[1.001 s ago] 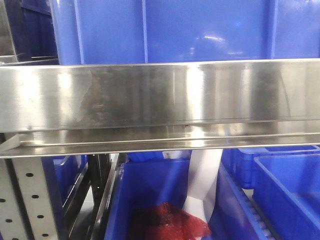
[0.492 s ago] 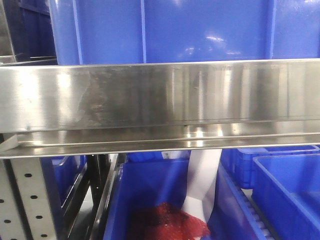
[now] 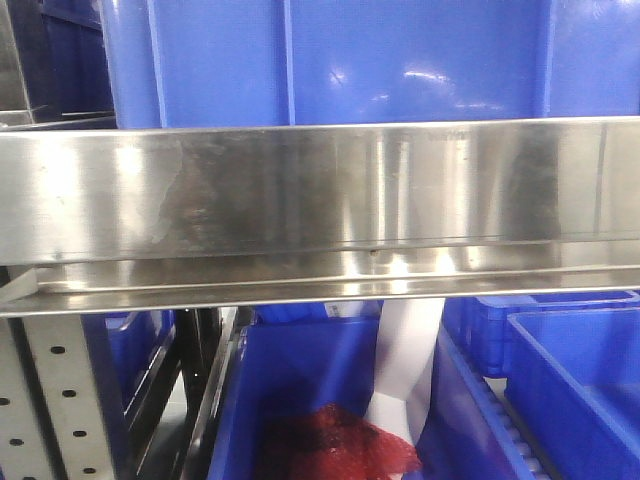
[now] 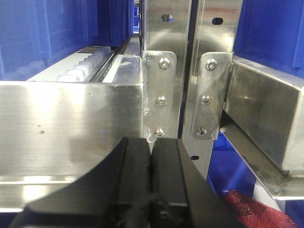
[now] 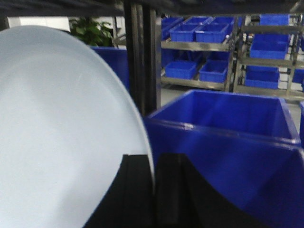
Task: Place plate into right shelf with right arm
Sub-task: 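Lower the plate into the blue bin and open the right gripper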
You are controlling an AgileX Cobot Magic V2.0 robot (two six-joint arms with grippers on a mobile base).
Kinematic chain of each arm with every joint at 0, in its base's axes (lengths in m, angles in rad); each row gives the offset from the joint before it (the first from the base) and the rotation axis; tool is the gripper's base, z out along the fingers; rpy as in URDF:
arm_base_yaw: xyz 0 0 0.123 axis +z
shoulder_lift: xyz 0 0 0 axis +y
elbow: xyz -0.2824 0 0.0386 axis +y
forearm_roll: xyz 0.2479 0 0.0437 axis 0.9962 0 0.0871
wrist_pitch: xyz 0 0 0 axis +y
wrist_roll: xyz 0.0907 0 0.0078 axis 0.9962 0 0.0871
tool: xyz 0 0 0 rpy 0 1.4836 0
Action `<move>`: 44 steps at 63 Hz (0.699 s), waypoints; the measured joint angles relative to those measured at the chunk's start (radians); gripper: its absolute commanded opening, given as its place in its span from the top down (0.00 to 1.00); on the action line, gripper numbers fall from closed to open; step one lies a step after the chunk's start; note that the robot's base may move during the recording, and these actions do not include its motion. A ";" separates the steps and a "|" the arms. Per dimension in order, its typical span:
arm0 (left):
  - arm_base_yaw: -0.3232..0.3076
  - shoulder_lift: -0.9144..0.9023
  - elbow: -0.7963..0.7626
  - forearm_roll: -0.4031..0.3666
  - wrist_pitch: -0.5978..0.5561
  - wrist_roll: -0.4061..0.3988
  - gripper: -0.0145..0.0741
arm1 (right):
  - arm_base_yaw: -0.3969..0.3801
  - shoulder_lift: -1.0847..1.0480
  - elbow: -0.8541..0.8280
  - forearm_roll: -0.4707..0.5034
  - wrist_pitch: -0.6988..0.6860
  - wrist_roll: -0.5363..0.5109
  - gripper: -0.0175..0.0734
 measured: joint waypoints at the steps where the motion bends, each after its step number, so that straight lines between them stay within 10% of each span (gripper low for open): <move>1: 0.000 0.000 0.000 0.000 0.000 0.000 0.89 | -0.001 0.014 0.000 0.000 -0.003 -0.005 0.75; 14: 0.000 0.000 0.000 0.000 0.000 0.000 0.89 | -0.060 0.087 0.000 0.000 0.055 -0.033 0.72; 34: 0.000 0.000 0.000 0.000 0.000 0.000 0.89 | -0.104 0.091 -0.002 0.000 0.154 -0.034 0.10; 44: 0.000 0.000 0.000 0.000 0.000 0.000 0.89 | -0.104 0.089 -0.002 0.000 0.163 -0.034 0.11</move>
